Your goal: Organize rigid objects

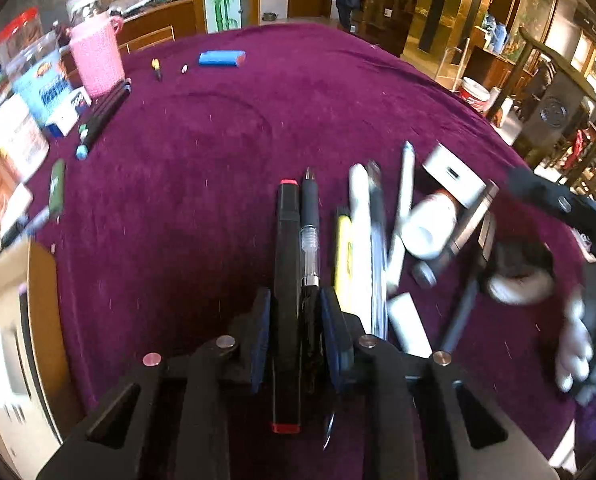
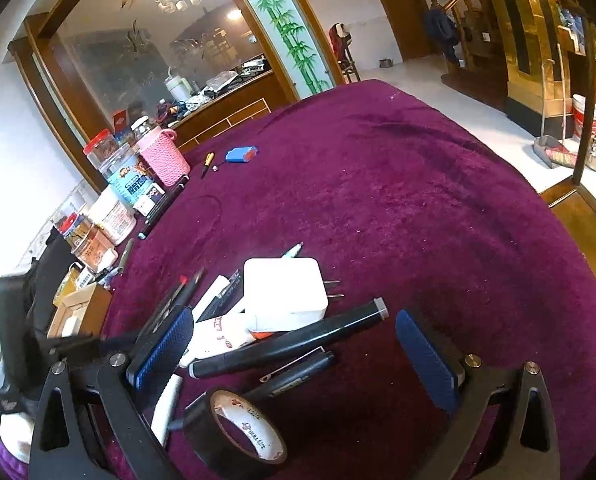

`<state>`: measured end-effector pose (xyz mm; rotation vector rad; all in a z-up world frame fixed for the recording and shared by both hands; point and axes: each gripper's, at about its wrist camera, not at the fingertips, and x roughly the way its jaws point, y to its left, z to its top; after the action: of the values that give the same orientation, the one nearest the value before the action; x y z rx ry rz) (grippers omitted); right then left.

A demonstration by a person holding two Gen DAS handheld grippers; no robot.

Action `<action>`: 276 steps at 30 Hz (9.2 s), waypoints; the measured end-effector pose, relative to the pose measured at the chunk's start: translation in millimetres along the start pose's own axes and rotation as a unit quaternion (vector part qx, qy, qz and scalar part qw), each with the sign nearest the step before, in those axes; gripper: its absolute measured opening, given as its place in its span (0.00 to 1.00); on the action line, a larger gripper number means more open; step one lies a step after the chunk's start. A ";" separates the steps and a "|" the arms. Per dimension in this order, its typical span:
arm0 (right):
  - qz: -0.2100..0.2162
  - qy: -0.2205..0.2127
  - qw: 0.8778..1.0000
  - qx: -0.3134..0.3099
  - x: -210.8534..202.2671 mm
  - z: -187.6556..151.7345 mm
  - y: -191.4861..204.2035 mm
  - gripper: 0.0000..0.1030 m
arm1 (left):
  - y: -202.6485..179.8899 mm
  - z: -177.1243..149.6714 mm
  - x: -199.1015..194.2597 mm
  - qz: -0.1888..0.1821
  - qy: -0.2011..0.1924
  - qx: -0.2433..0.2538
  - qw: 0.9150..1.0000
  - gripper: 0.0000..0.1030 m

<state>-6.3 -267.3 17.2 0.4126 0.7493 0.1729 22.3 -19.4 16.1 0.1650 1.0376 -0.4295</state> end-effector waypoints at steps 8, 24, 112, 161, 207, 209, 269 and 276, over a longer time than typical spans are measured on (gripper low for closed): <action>0.001 -0.001 1.000 -0.002 -0.5 0.1 0.0 0.99 | -0.1 17.2 20.9 0.036 -0.017 -0.011 0.999 0.41; 0.002 -0.006 1.000 0.026 -0.6 4.1 -11.7 0.99 | 19.0 -41.8 -92.9 -0.103 -0.138 -0.105 0.979 0.24; 0.128 0.173 0.970 -0.112 0.1 -85.9 181.9 0.11 | 147.9 -193.0 -180.5 -0.025 -0.180 -0.283 0.942 0.14; -0.096 -0.066 0.993 0.008 -19.3 -0.8 26.9 0.99 | 23.6 -80.9 -123.9 0.003 -0.135 -0.156 0.978 0.87; -0.009 0.025 0.996 -0.088 -17.9 -43.1 69.5 0.60 | 23.3 -128.5 -178.7 -0.011 -0.215 -0.157 0.964 0.08; 0.007 0.061 0.991 -0.120 -23.1 -62.9 94.9 0.60 | 33.9 -142.5 -183.4 -0.015 -0.217 -0.171 0.961 0.08; 0.209 0.171 0.954 -0.131 70.3 -52.9 318.7 0.17 | 259.7 -151.3 -165.9 0.048 -0.163 -0.329 0.929 0.50; 0.230 0.201 0.935 -0.179 67.8 -82.8 352.5 0.17 | 241.3 -217.8 -225.4 0.040 -0.229 -0.366 0.901 0.60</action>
<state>-16.9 97.2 69.5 0.1963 0.9902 0.8433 -147.8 331.3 83.6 -0.5470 0.6614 0.0259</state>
